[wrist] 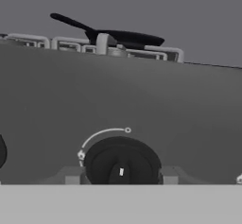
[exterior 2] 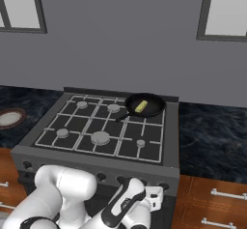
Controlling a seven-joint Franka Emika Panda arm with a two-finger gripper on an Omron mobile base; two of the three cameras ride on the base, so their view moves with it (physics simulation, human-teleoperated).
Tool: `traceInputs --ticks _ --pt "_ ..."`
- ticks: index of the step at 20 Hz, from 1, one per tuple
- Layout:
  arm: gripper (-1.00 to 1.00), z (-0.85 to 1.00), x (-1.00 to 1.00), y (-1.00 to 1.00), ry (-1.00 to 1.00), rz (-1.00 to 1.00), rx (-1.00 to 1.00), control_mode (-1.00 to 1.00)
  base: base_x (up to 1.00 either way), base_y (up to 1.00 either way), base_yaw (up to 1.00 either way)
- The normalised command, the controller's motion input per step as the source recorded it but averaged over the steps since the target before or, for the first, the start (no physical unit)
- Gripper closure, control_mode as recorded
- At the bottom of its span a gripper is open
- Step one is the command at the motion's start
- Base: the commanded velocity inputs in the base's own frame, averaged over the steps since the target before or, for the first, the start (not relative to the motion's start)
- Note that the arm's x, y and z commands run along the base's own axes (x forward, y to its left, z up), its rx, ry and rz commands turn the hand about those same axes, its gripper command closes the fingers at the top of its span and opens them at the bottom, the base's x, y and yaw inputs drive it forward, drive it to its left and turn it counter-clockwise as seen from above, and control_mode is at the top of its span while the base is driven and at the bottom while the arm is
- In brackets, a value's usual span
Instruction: Pick up the butter stick and place it in the pan. Then turn on the burner for the pan.
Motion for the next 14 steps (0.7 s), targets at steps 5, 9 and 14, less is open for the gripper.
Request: traceInputs --ticks 5,9,14 --pt "1.00 0.00 -0.01 0.08 -0.03 0.00 -0.14 -1.00 0.00 0.00 0.00" --pt "1.00 0.00 0.00 0.12 0.00 0.00 -0.28 -1.00 0.00 0.00 0.00" --pt "1.00 0.00 0.00 0.19 0.00 0.00 -0.30 -1.00 0.00 0.00 0.00"
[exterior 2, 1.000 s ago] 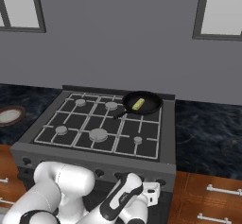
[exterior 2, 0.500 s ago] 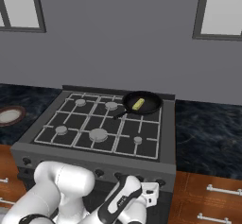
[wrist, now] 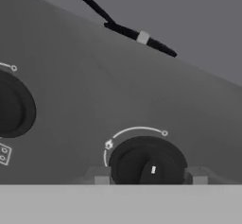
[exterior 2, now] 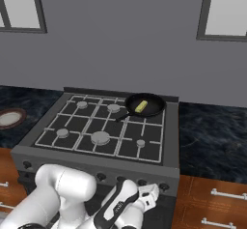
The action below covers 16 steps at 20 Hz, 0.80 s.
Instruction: Pick up the butter stick and place it in the pan. Then turn on the burner for the pan.
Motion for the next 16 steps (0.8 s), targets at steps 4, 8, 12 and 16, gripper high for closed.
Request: traceInputs --ticks 4,8,12,16 --pt "1.00 0.00 0.00 0.23 -0.02 0.01 -0.31 -1.00 0.00 0.00 0.00" --pt "1.00 0.00 0.00 0.19 -0.04 0.04 -0.32 -1.00 0.00 0.00 0.00" --pt "1.00 0.00 0.00 0.17 -0.05 0.04 -0.32 -1.00 0.00 0.00 0.00" --pt "1.00 0.00 0.00 0.21 -0.03 0.04 -0.32 -1.00 0.00 0.00 0.00"
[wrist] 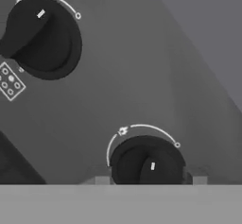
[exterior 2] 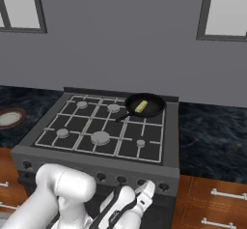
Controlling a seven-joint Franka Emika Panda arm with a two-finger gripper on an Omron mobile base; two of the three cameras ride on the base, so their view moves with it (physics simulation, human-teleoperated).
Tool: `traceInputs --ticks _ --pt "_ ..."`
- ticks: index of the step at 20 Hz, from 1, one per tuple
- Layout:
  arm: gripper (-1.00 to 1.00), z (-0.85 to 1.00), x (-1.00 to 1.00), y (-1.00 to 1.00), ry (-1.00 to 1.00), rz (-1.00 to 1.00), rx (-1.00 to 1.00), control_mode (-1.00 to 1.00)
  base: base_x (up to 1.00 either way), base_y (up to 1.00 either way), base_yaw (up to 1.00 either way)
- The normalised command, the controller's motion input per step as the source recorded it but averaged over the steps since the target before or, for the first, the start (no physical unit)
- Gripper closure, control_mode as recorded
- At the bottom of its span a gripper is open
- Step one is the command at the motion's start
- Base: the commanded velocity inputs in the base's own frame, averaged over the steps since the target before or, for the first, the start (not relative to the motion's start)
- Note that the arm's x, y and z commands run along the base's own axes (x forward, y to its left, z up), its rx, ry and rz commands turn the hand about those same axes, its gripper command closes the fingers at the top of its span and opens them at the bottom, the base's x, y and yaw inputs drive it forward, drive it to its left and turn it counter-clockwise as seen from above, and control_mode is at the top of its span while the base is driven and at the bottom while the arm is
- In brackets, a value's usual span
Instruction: Pick up the butter stick and place it in the pan. Then turn on the burner for the pan.
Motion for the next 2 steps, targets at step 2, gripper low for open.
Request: traceInputs --ticks 2 --pt "1.00 0.00 0.00 0.22 -0.03 0.04 -0.31 -1.00 0.00 0.00 0.00"
